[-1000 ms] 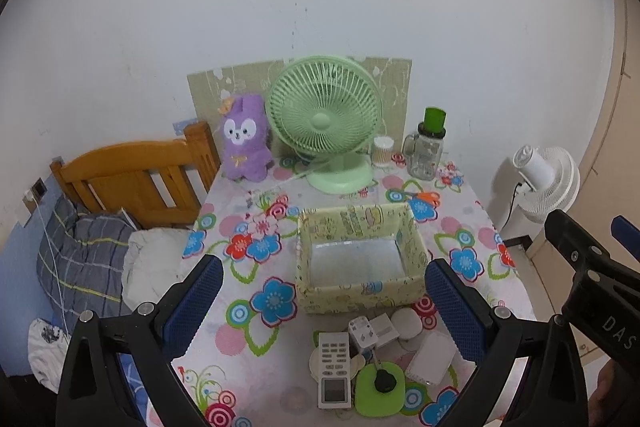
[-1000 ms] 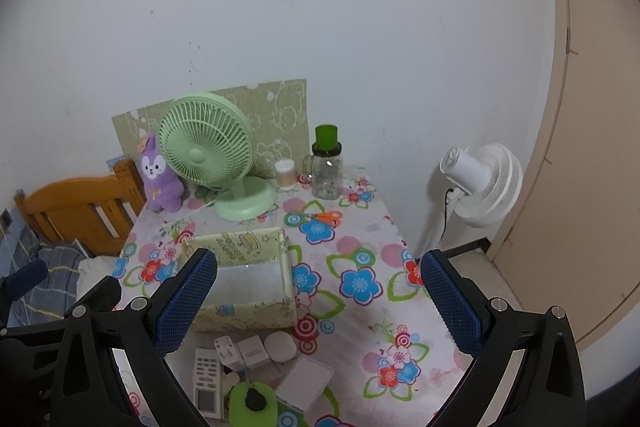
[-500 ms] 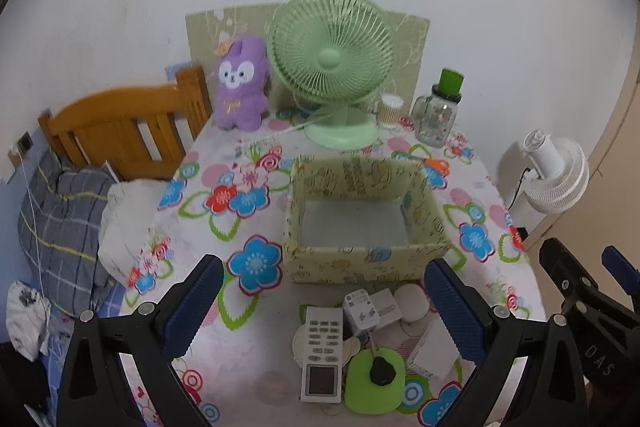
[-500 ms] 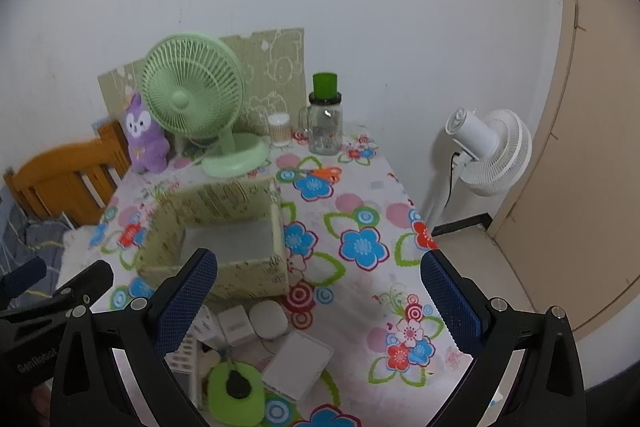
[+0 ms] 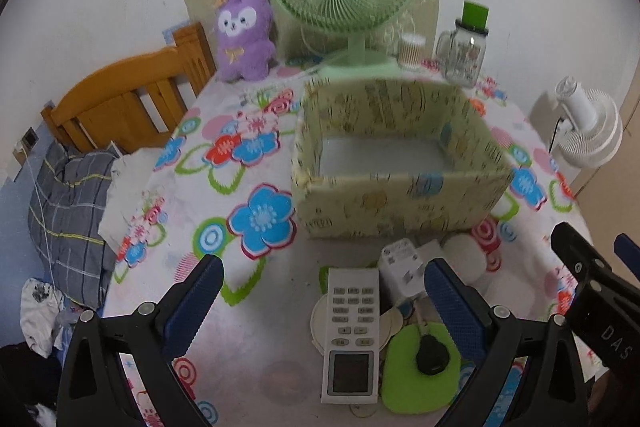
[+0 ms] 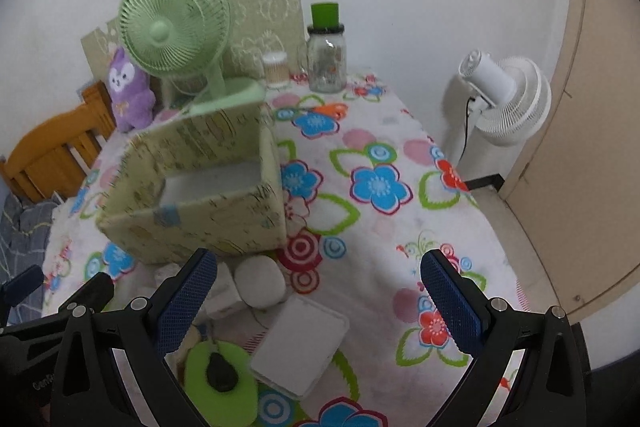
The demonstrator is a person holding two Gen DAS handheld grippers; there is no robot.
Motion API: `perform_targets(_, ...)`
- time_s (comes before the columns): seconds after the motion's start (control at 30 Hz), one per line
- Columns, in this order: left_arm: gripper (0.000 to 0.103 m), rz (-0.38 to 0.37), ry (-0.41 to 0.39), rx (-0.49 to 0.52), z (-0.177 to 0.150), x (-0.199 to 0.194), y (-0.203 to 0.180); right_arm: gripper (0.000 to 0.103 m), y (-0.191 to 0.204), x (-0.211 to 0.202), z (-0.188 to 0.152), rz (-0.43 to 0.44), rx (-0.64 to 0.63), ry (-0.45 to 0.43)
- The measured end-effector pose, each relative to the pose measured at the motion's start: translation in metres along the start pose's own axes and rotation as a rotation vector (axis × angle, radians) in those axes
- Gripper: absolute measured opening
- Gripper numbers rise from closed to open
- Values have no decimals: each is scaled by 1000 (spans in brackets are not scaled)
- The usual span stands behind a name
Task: Organize rigid objects
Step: 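Grasp the white remote with the left gripper while the right gripper grasps the white translucent case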
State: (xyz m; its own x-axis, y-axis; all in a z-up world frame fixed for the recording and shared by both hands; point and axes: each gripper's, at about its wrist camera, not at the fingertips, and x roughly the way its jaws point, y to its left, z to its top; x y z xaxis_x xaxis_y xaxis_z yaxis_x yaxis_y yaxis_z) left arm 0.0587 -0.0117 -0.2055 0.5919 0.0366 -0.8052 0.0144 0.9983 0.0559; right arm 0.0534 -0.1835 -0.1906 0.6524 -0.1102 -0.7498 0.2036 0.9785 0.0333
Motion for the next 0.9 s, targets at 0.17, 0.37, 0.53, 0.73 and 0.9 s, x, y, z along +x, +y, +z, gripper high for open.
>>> perform_targets(0.17, 101, -21, 44, 10, -8, 27, 0, 103, 0, 20, -14, -36, -1, 26)
perform_targets(0.37, 98, -17, 84, 29, -20, 52, -1, 103, 3, 41, -26, -42, -3, 48)
perform_targets(0.53, 94, -28, 114, 31, -31, 65, -4, 103, 9, 59, -38, -44, -15, 81)
perform_targets(0.73, 72, -57, 154, 53, -42, 76, -10, 102, 11, 70, -52, -53, -10, 125)
perform_targets(0.9, 53, -99, 179, 43, -45, 75, -14, 95, 16, 77, -59, -51, -25, 166)
